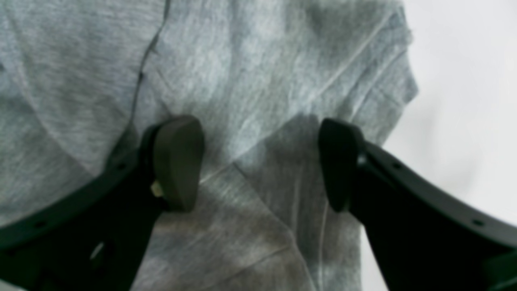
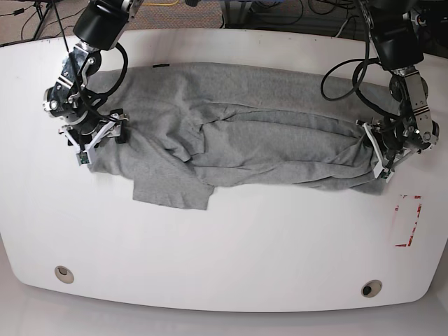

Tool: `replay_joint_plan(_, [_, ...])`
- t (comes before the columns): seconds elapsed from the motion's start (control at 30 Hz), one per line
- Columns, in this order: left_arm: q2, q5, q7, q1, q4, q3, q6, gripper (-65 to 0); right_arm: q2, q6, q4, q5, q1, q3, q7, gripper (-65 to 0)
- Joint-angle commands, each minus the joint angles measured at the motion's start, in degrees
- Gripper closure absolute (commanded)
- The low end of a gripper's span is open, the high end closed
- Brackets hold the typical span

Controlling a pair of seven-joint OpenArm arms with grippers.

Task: Layout the t-shirt on the table in an organized manner, then fold the t-shirt properly
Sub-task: 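Grasp the rolled shirt ends with both grippers and pull them apart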

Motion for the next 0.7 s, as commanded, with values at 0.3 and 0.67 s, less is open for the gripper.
replay_joint_plan(0.3, [0.5,0.37,4.06,-0.34,-0.8,0.53,-0.47,-16.8,2.21,-0.84,3.68,-3.65,1.58,0.0,-7.95,-42.8])
replay_joint_plan(0.67, [0.32,0.19,6.34,-0.34,5.26,0.35,-0.47,-16.9,-0.6,-0.84,15.46,-4.01,4.92,-0.35,-15.95,-43.0])
